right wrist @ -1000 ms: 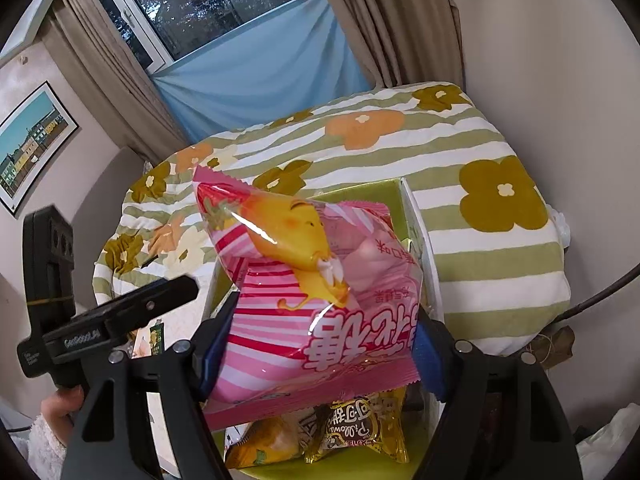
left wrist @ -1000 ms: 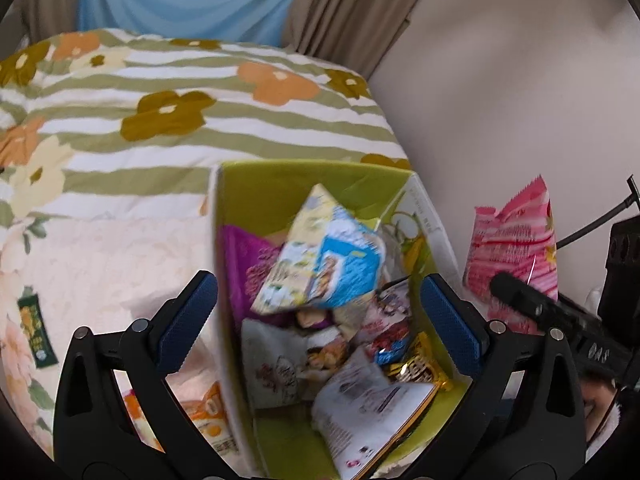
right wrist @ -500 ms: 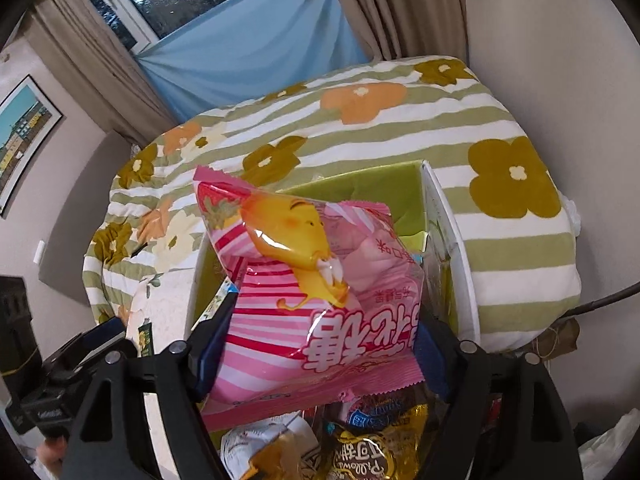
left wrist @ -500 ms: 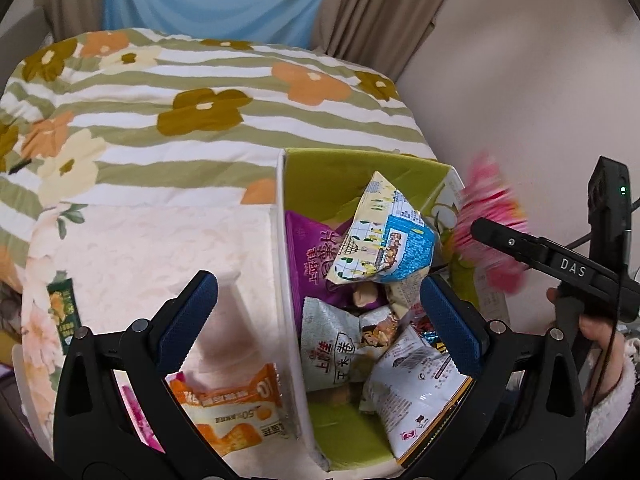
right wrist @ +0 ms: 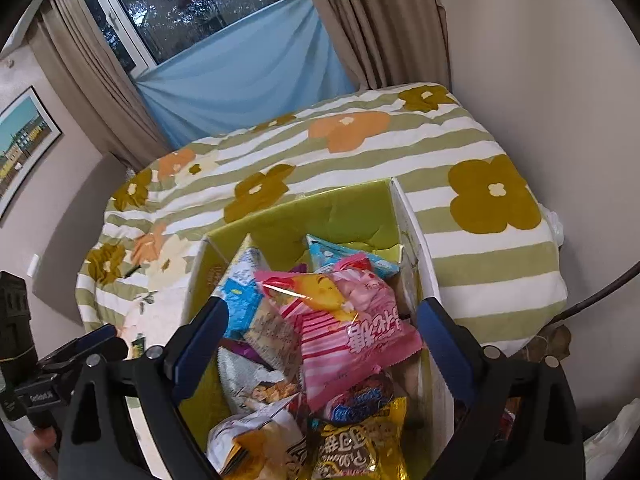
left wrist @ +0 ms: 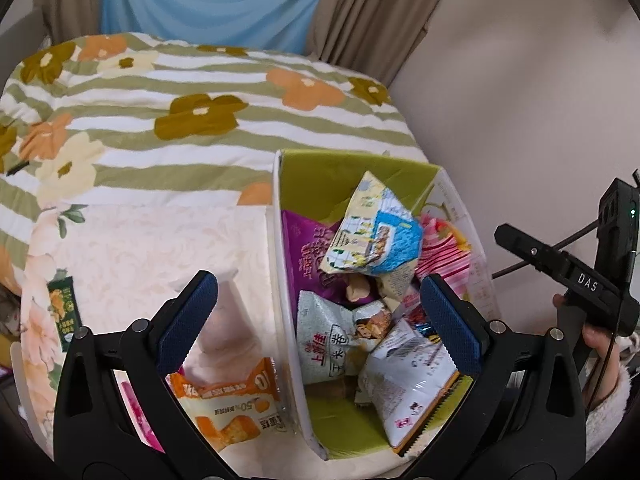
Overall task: Organize snacks
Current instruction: 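Move both tools back toward the last snacks on the table, then grasp the pink strawberry bag with the left gripper while the right grasps the orange-white cake pack, then carry both packs over the yellow-green box and open both grippers to drop them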
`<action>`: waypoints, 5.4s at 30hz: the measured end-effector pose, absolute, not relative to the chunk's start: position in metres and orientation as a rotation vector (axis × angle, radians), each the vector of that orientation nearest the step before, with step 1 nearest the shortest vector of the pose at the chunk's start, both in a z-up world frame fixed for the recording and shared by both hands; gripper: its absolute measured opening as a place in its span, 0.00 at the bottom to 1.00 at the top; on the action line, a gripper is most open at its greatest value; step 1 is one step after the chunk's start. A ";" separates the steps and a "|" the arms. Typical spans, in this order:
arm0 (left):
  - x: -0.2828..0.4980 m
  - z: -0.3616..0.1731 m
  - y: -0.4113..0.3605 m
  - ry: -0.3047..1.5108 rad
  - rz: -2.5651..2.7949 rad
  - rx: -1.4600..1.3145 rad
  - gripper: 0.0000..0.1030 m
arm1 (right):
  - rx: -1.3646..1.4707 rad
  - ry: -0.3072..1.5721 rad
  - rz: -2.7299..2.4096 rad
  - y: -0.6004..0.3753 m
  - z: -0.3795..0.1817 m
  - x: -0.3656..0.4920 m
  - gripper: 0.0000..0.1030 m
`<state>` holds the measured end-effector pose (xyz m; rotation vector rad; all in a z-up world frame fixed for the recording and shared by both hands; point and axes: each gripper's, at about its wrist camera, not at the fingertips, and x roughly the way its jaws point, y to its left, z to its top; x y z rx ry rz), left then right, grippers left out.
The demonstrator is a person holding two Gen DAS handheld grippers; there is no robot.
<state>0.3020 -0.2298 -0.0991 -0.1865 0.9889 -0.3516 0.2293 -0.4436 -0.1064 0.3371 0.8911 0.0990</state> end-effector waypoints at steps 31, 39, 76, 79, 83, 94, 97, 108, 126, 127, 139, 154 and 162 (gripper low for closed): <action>0.230 -0.076 -0.044 0.946 -0.334 -0.159 0.98 | 0.256 0.764 0.079 -0.304 -0.062 0.131 0.92; 0.234 -0.103 -0.007 1.019 -0.458 -0.046 0.98 | 0.295 0.784 -0.068 -0.251 -0.078 0.113 0.92; 0.245 -0.292 -0.111 1.242 -0.758 0.361 0.68 | 0.778 0.904 -0.468 -0.207 -0.249 0.130 0.91; 0.246 -0.291 -0.101 1.244 -0.738 0.358 0.66 | 0.780 0.895 -0.475 -0.206 -0.250 0.134 0.91; 0.251 -0.289 -0.086 1.259 -0.689 0.351 0.66 | 0.764 0.918 -0.480 -0.203 -0.254 0.141 0.91; 0.255 -0.285 -0.050 1.312 -0.572 0.254 0.65 | 0.635 1.008 -0.421 -0.189 -0.262 0.143 0.87; 0.253 -0.284 -0.046 1.317 -0.560 0.241 0.65 | 0.587 1.046 -0.385 -0.183 -0.266 0.140 0.82; 0.247 -0.281 -0.040 1.310 -0.525 0.206 0.53 | 0.436 1.104 -0.261 -0.163 -0.273 0.138 0.62; 0.256 -0.232 -0.015 1.243 -0.543 0.091 0.40 | 0.411 1.035 -0.201 -0.149 -0.238 0.132 0.59; 0.257 -0.226 -0.013 1.232 -0.542 0.087 0.40 | 0.403 1.022 -0.195 -0.147 -0.231 0.131 0.59; 0.262 -0.107 -0.033 1.025 -0.605 0.020 0.40 | 0.339 0.836 -0.109 -0.156 -0.122 0.115 0.59; 0.279 -0.064 -0.191 0.935 -0.602 -0.065 0.40 | 0.320 0.700 -0.096 -0.313 -0.059 0.111 0.59; 0.297 -0.096 -0.280 0.984 -0.557 -0.101 0.45 | 0.298 0.726 -0.060 -0.381 -0.067 0.120 0.59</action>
